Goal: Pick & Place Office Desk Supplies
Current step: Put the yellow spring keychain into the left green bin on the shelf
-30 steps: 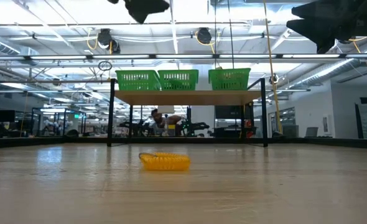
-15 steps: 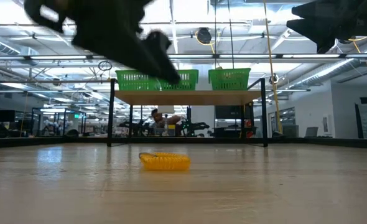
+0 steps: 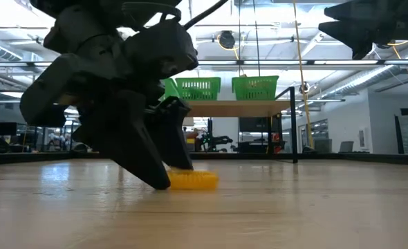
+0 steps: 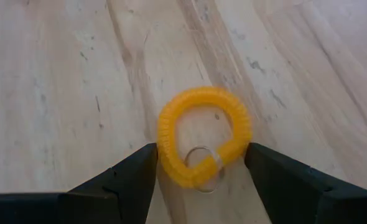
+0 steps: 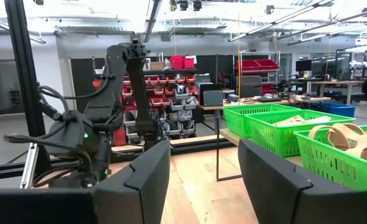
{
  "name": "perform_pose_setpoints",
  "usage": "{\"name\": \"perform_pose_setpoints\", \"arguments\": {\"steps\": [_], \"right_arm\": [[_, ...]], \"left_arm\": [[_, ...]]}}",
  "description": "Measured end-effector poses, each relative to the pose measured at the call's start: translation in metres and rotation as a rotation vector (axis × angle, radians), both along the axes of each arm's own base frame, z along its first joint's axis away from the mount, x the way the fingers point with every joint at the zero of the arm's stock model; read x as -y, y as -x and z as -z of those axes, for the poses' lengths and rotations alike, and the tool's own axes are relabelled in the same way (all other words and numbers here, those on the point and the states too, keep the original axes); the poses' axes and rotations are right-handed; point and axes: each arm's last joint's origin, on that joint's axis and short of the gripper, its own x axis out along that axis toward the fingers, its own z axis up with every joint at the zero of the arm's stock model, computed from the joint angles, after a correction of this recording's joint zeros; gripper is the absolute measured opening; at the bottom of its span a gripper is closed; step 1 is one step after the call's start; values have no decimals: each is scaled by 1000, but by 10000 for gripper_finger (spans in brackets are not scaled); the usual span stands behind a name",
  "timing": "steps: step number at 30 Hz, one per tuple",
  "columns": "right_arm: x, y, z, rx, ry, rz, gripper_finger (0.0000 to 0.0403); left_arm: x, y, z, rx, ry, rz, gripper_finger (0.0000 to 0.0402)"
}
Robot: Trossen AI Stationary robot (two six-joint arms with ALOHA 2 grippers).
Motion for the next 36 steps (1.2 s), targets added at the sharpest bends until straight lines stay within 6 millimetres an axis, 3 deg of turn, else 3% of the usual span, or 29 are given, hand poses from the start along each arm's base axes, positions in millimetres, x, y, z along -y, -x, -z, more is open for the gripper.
{"name": "perform_pose_setpoints", "arguments": {"steps": [7,18,21,25,30,36], "right_arm": [[0,0,0,0,0,0,183],[0,0,0,0,0,0,183],[0,0,0,0,0,0,183],[0,0,0,0,0,0,183],[0,0,0,-1,0,0,183],[0,0,0,-3,2,0,183]], "left_arm": [[-4,-3,4,-9,11,-7,227],[-15,-8,4,19,17,-37,51],[-20,-10,-1,38,36,-38,23],[-28,-8,-26,93,43,-55,27],[-39,-2,-70,213,54,-97,65],[-56,15,-131,409,37,-131,33]]}}
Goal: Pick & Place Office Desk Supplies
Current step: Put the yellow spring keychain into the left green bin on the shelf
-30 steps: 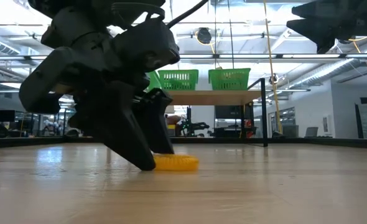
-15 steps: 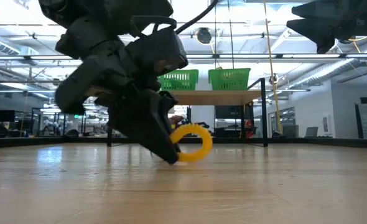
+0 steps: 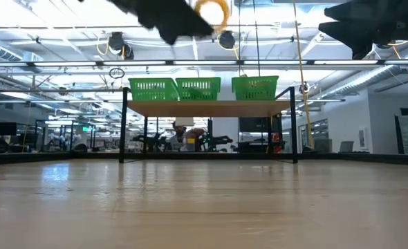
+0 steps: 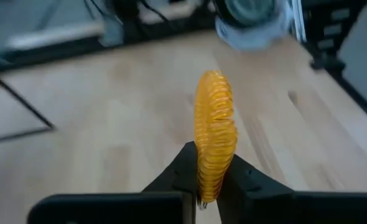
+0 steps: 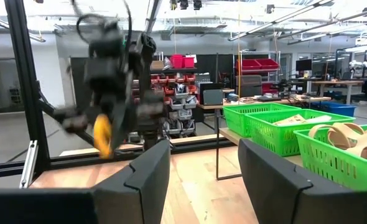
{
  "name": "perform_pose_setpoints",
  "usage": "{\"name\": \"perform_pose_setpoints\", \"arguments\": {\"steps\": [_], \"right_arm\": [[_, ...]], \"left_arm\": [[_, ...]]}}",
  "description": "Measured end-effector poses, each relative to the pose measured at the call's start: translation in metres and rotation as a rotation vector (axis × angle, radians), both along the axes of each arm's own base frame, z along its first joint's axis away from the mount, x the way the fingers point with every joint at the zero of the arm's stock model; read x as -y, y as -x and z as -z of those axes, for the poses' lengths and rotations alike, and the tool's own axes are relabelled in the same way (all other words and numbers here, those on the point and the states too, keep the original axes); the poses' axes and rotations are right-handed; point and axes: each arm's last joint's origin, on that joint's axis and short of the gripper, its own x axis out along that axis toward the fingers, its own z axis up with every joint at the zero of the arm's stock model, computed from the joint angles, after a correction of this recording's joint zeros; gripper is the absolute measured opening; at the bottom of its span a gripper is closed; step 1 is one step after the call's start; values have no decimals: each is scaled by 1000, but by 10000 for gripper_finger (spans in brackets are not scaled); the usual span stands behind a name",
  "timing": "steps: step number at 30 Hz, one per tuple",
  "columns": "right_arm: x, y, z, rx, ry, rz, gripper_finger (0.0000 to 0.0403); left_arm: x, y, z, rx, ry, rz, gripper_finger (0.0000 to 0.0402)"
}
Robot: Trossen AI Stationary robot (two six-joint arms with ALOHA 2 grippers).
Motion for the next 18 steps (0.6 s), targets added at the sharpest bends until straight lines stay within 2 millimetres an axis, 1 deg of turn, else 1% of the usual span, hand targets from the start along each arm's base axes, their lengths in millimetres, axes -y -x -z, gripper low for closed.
{"name": "perform_pose_setpoints", "arguments": {"steps": [2,5,7,9,11,13,18], "right_arm": [[0,0,0,-1,0,0,183],[0,0,0,-2,1,0,183],[0,0,0,-2,1,0,183],[0,0,0,-2,1,0,183],[0,0,0,-1,1,0,183],[0,0,0,-1,0,0,183],[0,0,0,0,0,0,183]], "left_arm": [[-8,7,-18,55,-2,-35,24],[-21,20,-43,144,-11,-121,24],[-31,27,-56,190,-24,-194,31],[-40,34,-67,229,-39,-278,46],[-51,40,-76,269,-63,-375,57],[-63,46,-83,296,-87,-486,60],[-96,54,-89,338,-42,-787,36]]}}
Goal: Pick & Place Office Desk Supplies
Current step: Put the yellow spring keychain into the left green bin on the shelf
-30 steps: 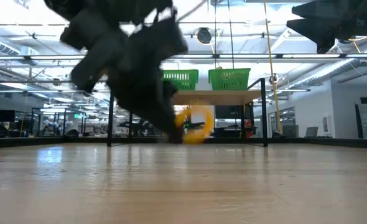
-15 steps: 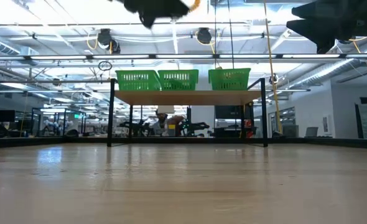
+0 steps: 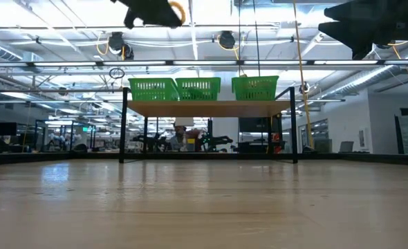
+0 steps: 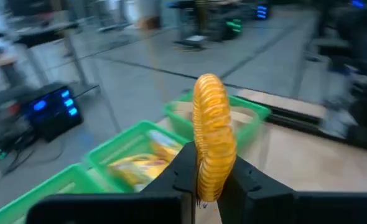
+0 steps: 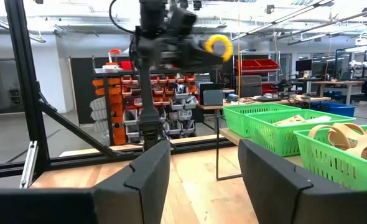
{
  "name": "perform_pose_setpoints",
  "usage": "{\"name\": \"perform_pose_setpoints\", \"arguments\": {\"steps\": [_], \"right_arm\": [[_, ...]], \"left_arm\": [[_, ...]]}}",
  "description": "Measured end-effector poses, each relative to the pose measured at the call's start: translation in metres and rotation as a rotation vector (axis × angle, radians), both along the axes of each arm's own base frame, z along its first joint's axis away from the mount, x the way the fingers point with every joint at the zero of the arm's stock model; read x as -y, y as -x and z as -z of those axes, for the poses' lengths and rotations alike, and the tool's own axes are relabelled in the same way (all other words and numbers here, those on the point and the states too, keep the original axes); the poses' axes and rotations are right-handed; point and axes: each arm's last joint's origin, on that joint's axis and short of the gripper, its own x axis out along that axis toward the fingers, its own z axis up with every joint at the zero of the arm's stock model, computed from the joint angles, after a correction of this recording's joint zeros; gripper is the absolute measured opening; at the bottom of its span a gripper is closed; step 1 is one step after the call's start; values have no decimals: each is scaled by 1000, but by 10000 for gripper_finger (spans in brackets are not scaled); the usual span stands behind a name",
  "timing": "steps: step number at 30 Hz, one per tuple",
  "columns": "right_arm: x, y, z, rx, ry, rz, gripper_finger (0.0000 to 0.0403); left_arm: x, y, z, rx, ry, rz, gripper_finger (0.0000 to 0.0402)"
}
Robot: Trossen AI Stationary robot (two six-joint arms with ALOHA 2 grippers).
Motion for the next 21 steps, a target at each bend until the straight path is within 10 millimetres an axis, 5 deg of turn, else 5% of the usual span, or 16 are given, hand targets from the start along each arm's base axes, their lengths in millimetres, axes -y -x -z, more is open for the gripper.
{"name": "perform_pose_setpoints", "arguments": {"steps": [12,21], "right_arm": [[0,0,0,1,0,0,183],[0,0,0,3,-2,0,183]], "left_arm": [[-76,18,13,37,191,-324,58],[-103,21,22,67,294,-347,63]]}}
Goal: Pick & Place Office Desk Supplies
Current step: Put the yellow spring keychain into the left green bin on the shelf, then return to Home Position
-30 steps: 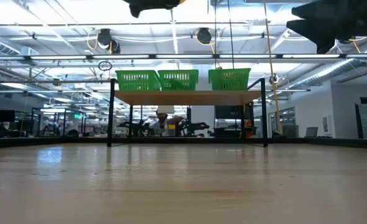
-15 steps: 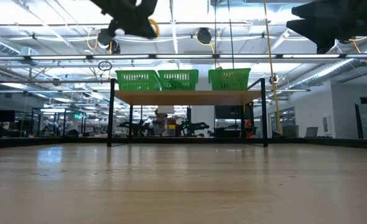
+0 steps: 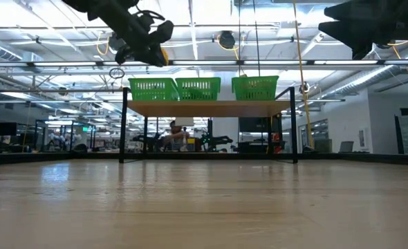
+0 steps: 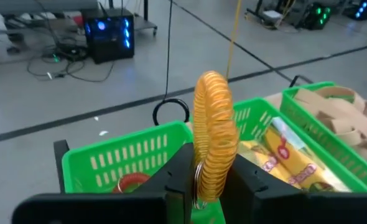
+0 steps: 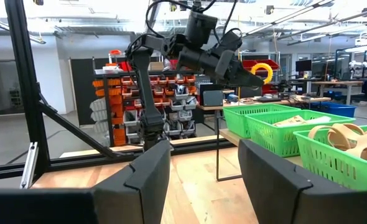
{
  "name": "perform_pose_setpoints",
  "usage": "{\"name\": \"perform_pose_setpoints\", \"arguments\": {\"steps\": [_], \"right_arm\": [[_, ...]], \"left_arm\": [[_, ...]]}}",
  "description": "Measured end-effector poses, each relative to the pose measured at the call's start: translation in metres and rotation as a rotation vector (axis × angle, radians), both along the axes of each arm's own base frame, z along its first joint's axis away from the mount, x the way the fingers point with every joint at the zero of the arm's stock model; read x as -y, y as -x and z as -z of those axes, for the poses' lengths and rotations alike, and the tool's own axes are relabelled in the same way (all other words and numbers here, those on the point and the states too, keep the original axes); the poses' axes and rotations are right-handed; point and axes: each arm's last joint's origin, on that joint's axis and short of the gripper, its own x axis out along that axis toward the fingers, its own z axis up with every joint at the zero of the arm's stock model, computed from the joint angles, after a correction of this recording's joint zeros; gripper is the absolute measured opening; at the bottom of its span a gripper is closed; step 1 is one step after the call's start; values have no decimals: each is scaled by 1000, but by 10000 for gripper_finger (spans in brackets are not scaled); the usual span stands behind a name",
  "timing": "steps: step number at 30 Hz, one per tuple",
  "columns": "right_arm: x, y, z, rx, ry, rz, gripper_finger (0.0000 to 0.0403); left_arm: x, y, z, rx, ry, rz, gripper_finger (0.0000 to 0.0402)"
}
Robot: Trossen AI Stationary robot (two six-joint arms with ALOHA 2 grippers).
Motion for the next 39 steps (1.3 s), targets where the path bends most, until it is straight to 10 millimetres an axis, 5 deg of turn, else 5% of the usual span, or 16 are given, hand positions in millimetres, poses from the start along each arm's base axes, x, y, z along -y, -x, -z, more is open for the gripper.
{"name": "perform_pose_setpoints", "arguments": {"steps": [4,13,17,23,29,34,39], "right_arm": [[0,0,0,0,0,0,183],[0,0,0,0,0,0,183],[0,0,0,-1,1,0,183],[0,0,1,-6,4,0,183],[0,0,1,-7,6,1,183],[0,0,1,-8,8,2,183],[0,0,1,-8,10,5,183]], "left_arm": [[-4,1,0,12,27,53,93],[-5,2,2,-8,41,92,233],[4,10,-9,-3,37,262,269],[34,54,-47,126,60,553,286],[74,136,-66,-3,-94,682,283],[94,178,-53,39,-72,605,283],[101,166,1,218,-128,804,283]]}}
